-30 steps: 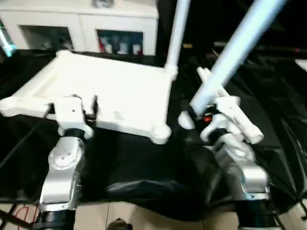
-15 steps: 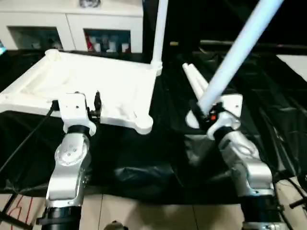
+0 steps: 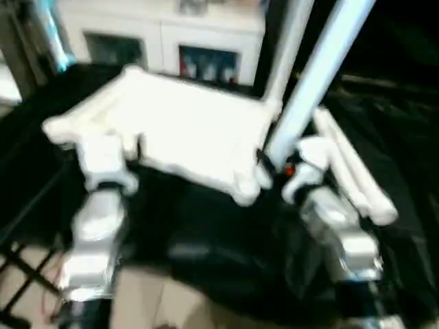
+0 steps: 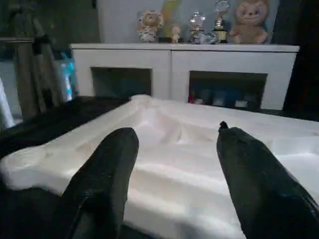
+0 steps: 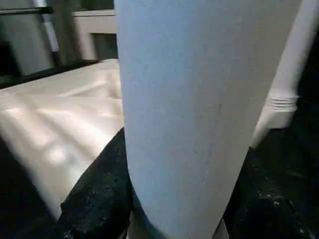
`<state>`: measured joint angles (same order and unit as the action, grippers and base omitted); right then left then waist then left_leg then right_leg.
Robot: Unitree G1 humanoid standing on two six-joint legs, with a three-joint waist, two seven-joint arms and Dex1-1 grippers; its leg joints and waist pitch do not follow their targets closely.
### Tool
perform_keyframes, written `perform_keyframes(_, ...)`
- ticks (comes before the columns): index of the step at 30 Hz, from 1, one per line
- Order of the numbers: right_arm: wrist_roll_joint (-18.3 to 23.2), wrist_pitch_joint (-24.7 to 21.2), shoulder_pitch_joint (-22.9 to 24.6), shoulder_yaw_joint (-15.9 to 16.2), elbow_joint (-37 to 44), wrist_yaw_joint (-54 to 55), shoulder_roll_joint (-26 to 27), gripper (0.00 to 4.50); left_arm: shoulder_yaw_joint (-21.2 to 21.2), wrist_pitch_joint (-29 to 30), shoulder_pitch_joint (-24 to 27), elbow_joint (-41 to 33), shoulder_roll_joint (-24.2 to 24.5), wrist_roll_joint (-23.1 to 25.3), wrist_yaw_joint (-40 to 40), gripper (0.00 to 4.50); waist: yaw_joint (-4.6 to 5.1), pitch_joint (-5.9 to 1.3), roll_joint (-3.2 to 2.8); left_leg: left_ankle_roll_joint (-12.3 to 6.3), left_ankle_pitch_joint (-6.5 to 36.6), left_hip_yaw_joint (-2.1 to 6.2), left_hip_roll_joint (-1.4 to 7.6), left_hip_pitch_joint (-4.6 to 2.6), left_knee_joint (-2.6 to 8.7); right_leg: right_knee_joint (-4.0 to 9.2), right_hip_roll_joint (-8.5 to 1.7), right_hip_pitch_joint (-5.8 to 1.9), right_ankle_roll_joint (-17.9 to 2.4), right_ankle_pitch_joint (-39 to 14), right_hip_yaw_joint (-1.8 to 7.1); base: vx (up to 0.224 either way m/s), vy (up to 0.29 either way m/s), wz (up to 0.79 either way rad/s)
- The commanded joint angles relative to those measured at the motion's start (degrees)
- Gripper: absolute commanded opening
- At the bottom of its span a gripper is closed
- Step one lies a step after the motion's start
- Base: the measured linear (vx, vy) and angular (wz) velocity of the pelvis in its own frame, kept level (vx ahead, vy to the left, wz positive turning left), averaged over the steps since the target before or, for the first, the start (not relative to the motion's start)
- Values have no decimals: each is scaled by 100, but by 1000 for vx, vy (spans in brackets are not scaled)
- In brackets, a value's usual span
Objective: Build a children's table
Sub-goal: Pick table leg
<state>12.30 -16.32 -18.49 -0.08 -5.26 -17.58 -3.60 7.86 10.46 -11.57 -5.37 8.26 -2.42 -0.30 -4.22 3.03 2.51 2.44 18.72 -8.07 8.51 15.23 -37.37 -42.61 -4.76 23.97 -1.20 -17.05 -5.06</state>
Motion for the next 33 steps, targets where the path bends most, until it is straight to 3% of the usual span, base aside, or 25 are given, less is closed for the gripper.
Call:
perform_keyframes(1,68,-86,-15,-291,30,90,-134,192,-258,36,-96,16,-95,27,-132,299,185,-372,60,-1482,-350,-13,125,-294,541,747,-284,-8,-331,1283,301,207,-59,1)
perform_keyframes(2,62,-84,-4,-310,48,107,-139,192,-275,79,-95,26,-96,28,-146,299,-69,-310,318,-1086,569,-112,-382,183,-20,1327,-712,-713,-878,-534,1042,202,-66,16)
perform_keyframes(3,50,-52,19,-339,81,144,-137,192,-310,115,-83,46,-80,57,-148,299,-157,-439,303,-750,275,148,-304,436,-410,1295,-1018,-1113,-1640,-1181,1323,202,-66,16)
perform_keyframes(4,66,-69,31,-361,103,170,-125,192,-326,87,-66,54,-78,52,-170,299,-190,-474,263,-532,-41,236,-238,628,-518,1216,-1042,-1243,-1905,-876,1330,184,-29,14)
perform_keyframes(5,76,-88,54,-388,140,209,-115,192,-360,72,-40,69,-69,55,-206,299,-146,-489,217,-162,-690,358,-155,930,-615,1008,-1010,-1328,-2264,905,1227,187,-14,-3)
perform_keyframes(6,75,-112,97,-411,197,263,-119,192,-425,101,-5,94,-52,77,-263,299,-176,-468,75,61,-1347,498,88,1011,-479,922,-1073,-1185,-2569,3049,1081,187,-14,-3)
perform_keyframes(7,75,-113,101,-412,202,268,-121,192,-429,105,-3,95,-51,80,-268,299,-165,-483,16,56,-1866,550,211,1033,-247,804,-943,-1096,-2501,3891,880,63,-6,-2)
perform_keyframes(8,87,-126,129,-420,236,290,-114,192,-435,102,-3,108,-49,91,-263,299,-133,-523,-209,-120,-3273,427,200,887,403,487,-235,-882,-1749,4469,309,-120,16,-8)
perform_keyframes(9,113,-165,225,-392,346,299,-105,192,-499,35,-5,161,23,39,-460,299,-22,-570,-478,-476,-4611,636,537,495,211,246,178,-353,-820,3071,134,-120,16,-8)
perform_keyframes(10,115,-168,233,-389,355,300,-105,192,-508,25,-5,165,32,36,-484,299,58,-560,-459,-710,-5131,765,750,375,244,274,54,-235,-500,2187,246,-129,-14,-19)
perform_keyframes(11,121,-177,252,-382,377,302,-104,192,-531,-2,-4,176,56,28,-544,299,-57,-528,-375,-804,-5028,723,785,390,248,518,-191,-177,-280,1713,434,0,0,0)
perform_keyframes(12,149,-187,265,-385,409,298,-104,192,-599,53,-22,215,126,-138,-876,299,-80,-505,-253,-594,-3751,475,514,542,282,693,-262,-338,-481,1892,478,0,0,0)
perform_keyframes(13,167,-190,261,-393,420,275,-103,192,-661,55,-46,248,189,-227,-1097,299,-119,-483,-196,-439,-3120,345,358,662,328,704,-262,-449,-595,1989,484,0,0,0)
perform_keyframes(14,174,-191,260,-397,424,266,-103,192,-686,55,-55,262,214,-261,-1185,299,-180,-441,-152,-258,-2277,242,298,714,395,794,-292,-478,-654,1786,522,-66,14,1)
perform_keyframes(15,175,-279,212,-423,422,273,-122,192,-880,56,-134,337,475,-607,-2044,299,-233,-374,-146,166,-209,115,340,584,552,956,-324,-441,-768,428,572,-66,14,1)
perform_keyframes(16,159,-288,173,-428,398,261,-150,192,-973,20,-203,407,625,-671,-2388,325,-218,-327,-115,214,204,97,348,567,614,1004,-314,-420,-750,-117,571,-79,-8,8)
perform_keyframes(17,165,-308,134,-426,374,213,-184,192,-1025,22,-284,489,749,-722,-2659,332,-203,-273,-139,363,935,68,379,514,717,1092,-313,-372,-627,-1322,565,-85,-4,0)
perform_keyframes(18,181,-330,97,-416,355,133,-230,192,-1088,-46,-396,618,893,-734,-2961,335,-161,-259,-141,479,1362,75,404,480,778,1153,-325,-352,-487,-1976,545,-85,-4,0)
perform_keyframes(20,185,-314,41,-349,333,-17,-351,192,-1219,-131,-650,911,1156,-751,-3588,359,-138,-253,-134,548,1533,82,408,465,831,1233,-362,-350,-309,-2365,541,-78,9,-8)
perform_keyframes(22,105,-273,-1,-284,272,-69,-458,192,-1413,-121,-876,1156,1393,-656,-4107,371,-127,-277,-117,542,1302,90,421,494,864,1224,-378,-383,-298,-2080,533,-66,12,-9)
perform_keyframes(23,14,-205,-51,-244,169,-117,-562,192,-1740,-198,-1153,1460,1674,-476,-4795,377,-120,-288,-117,533,1175,72,426,502,871,1201,-366,-367,-331,-1831,536,-52,17,-7)
perform_keyframes(24,-10,-179,-74,-236,129,-130,-587,192,-1835,-215,-1240,1565,1743,-419,-4988,388,-131,-286,-145,528,1216,58,418,477,865,1199,-366,-326,-338,-1838,548,-52,17,-7)
perform_keyframes(29,150,-222,-127,-299,105,-320,-627,192,-2252,-284,-1640,2147,1932,-305,-5752,388,-97,-320,-142,465,979,9,426,503,837,1154,-384,-333,-583,-1360,564,0,0,0)
perform_keyframes(32,566,-868,-140,-486,316,-374,-615,192,-2688,-775,-2059,2829,2062,106,-6273,388,-108,-357,-165,373,696,-9,425,522,818,1125,-377,-374,-676,-997,557,0,0,0)
perform_keyframes(33,717,-995,-142,-558,395,-391,-628,192,-2877,-1139,-2292,3241,2104,360,-6458,388,-133,-379,-223,353,562,-20,436,511,796,1107,-378,-365,-659,-759,565,0,0,0)
